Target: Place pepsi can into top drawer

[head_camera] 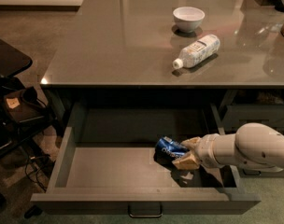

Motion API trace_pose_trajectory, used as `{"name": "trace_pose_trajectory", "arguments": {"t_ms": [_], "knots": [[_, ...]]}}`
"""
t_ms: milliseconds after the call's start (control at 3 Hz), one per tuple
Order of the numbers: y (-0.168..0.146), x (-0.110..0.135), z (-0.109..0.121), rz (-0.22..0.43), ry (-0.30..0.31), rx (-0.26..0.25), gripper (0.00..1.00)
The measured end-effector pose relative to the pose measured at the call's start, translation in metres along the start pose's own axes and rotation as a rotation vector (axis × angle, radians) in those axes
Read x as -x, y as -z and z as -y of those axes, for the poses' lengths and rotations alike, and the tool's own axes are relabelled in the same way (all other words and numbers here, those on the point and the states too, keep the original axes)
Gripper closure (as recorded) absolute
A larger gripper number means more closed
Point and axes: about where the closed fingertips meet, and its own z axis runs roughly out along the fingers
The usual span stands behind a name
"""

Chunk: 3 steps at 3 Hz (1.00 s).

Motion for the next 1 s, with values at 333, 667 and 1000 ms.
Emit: {"name": "trace_pose_trajectory", "arguments": {"t_ms": [333, 667, 1000], "knots": [[0.0, 0.0, 0.0, 0.0, 0.0, 0.0, 0.35], [0.0, 0.0, 0.0, 0.0, 0.0, 0.0, 0.12], [0.0, 0.0, 0.0, 0.0, 0.0, 0.0, 0.0]]}}
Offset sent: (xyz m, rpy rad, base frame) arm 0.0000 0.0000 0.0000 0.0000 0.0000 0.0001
